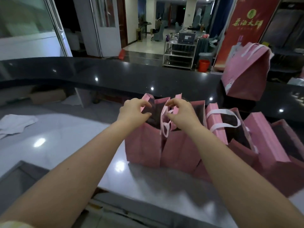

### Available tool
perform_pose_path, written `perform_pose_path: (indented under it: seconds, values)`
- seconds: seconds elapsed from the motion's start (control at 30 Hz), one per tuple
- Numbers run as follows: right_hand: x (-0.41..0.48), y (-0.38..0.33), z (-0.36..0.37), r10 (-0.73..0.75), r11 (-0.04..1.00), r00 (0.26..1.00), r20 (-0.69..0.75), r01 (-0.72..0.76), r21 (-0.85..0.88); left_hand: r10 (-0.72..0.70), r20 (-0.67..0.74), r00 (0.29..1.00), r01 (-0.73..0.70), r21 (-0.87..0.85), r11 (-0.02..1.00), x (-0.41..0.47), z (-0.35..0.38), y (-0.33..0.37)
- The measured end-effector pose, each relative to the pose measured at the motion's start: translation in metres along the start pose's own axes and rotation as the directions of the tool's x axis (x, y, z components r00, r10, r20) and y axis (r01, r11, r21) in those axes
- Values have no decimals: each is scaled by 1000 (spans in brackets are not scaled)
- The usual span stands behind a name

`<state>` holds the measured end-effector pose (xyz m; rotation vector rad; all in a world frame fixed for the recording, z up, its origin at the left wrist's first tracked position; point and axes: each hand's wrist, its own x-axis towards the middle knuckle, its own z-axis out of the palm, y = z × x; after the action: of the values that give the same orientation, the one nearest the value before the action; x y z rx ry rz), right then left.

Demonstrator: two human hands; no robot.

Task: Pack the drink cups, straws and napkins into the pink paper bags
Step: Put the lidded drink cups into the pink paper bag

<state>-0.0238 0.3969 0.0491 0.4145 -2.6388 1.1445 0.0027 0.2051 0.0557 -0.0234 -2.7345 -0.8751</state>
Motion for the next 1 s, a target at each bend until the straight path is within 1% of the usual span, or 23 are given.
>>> perform_pose_path:
  seconds: [0.07, 0.1, 0.17, 0.2, 0.23, 0.3, 0.37, 0.47, 0.6, 0.7, 0.83, 0.9, 0.97, 1.0]
  values:
    - [-18, -6, 13, -33, 997, 998, -52, 29, -70, 104, -9, 995, -103, 47, 994, -19, 2, -8]
    - [-28, -8, 18, -64, 989, 994, -88, 51, -138, 156, 30, 987, -158, 105, 982, -27, 5, -10]
    - [-45, -15, 25, -118, 967, 979, -167, 75, -243, 204, 170, 964, -241, 239, 941, -36, 13, -15]
    - [-52, -18, 28, -141, 960, 970, -200, 84, -268, 210, 215, 954, -268, 295, 917, -38, 17, -16]
    - [-58, -20, 30, -174, 953, 960, -220, 107, -283, 224, 220, 950, -289, 339, 895, -40, 19, -17]
    - [-66, -24, 34, -233, 947, 952, -199, 176, -270, 261, 166, 951, -307, 388, 869, -43, 21, -21]
    - [-71, -29, 40, -226, 962, 965, -134, 199, -189, 288, 104, 952, -304, 432, 849, -44, 18, -29]
    - [-70, -35, 47, -183, 979, 982, -50, 177, -96, 355, -34, 934, -297, 477, 827, -47, 2, -51]
    - [-68, -41, 57, -131, 991, 991, 40, 132, -19, 367, -141, 920, -249, 514, 821, -58, -31, -91]
    - [-67, -44, 68, -102, 994, 993, 64, 99, 53, 348, -219, 911, -196, 512, 836, -71, -57, -114]
    - [-61, -45, 83, -39, 989, 996, 86, 26, 144, 264, -247, 932, -123, 468, 875, -87, -84, -137]
    - [-59, -45, 91, -30, 981, 997, 72, 15, 194, 188, -253, 949, -91, 351, 932, -98, -88, -146]
    - [-56, -42, 98, 4, 967, 997, 72, -22, 253, 41, -282, 959, 0, 144, 990, -112, -84, -151]
    - [-55, -40, 102, 32, 959, 995, 90, -56, 278, -61, -307, 950, 70, 18, 997, -119, -79, -150]
